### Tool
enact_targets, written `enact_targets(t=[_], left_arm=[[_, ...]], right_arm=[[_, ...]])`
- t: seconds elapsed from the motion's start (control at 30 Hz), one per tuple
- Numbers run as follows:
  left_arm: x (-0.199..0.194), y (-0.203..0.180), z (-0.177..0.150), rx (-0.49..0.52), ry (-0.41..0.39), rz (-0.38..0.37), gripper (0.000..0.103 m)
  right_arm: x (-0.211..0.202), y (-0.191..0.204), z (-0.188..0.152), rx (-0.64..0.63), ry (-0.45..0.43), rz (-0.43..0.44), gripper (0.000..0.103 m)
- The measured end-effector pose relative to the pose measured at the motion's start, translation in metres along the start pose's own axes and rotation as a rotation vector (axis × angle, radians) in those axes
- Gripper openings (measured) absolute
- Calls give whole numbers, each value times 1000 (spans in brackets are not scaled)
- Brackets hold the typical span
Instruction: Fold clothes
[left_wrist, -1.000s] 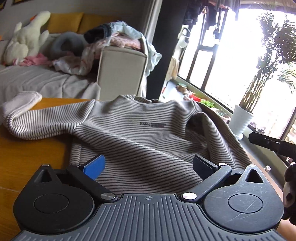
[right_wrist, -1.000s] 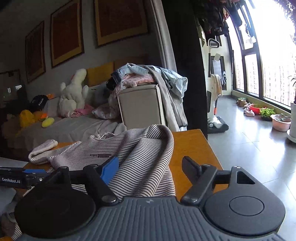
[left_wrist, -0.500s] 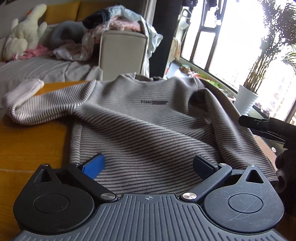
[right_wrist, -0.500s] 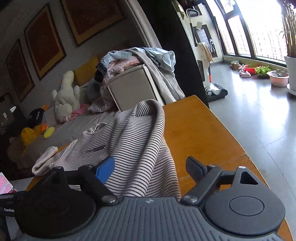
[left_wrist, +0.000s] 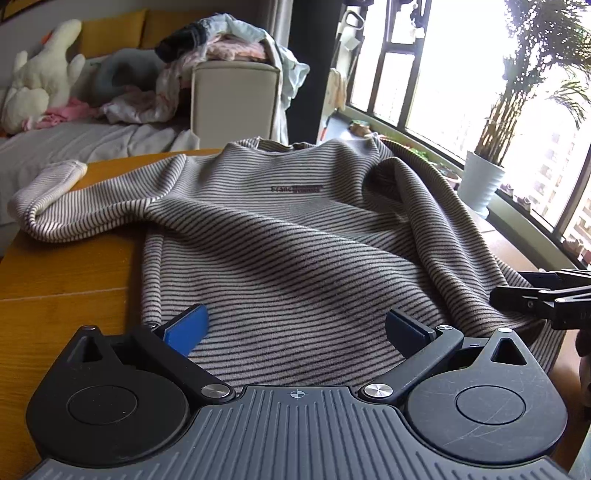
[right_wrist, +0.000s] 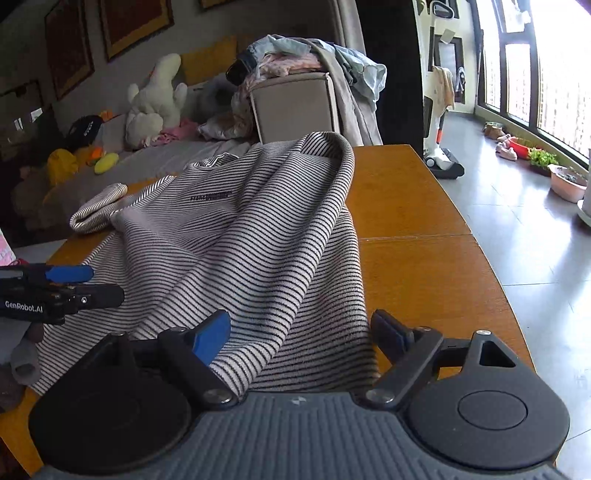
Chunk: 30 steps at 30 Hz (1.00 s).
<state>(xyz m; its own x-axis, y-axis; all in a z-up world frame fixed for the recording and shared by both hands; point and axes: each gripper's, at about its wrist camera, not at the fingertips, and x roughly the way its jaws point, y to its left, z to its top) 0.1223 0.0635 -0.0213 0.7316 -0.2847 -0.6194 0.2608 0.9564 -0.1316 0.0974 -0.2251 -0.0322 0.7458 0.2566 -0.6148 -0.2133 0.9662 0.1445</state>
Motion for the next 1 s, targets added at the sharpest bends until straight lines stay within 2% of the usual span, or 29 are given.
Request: enact_targets(t=[0.13, 0.33, 0.43, 0.5, 0.67, 0.77, 0.87, 0.93, 1.0], left_arm=[[-16, -2, -13, 1, 4, -10, 103], [-44, -7, -36, -7, 1, -30, 103], [-48, -10, -36, -15, 5, -29, 103], [-51, -7, -30, -37, 0, -62, 103], [-64, -4, -6, -31, -169, -29, 103], [-62, 0, 2, -53, -240, -1, 103], [-54, 6, 2, -90, -236, 21, 103], [-47, 9, 0, -114, -207, 30, 103], [-44, 14, -5, -130, -181, 28, 103]], right_arm=[[-17, 13, -19, -84, -4, -17, 85], [-44, 17, -33, -102, 28, 3, 85], [-51, 13, -31, -75, 21, -25, 85], [-59, 12, -29, -62, 2, -46, 85], [-97, 23, -24, -70, -82, -10, 85], [-113, 35, -25, -54, -89, 77, 85], [-108, 53, -35, -101, -64, 122, 85], [-95, 67, -42, -179, -54, 87, 85], [-82, 65, -41, -132, -30, 35, 85]])
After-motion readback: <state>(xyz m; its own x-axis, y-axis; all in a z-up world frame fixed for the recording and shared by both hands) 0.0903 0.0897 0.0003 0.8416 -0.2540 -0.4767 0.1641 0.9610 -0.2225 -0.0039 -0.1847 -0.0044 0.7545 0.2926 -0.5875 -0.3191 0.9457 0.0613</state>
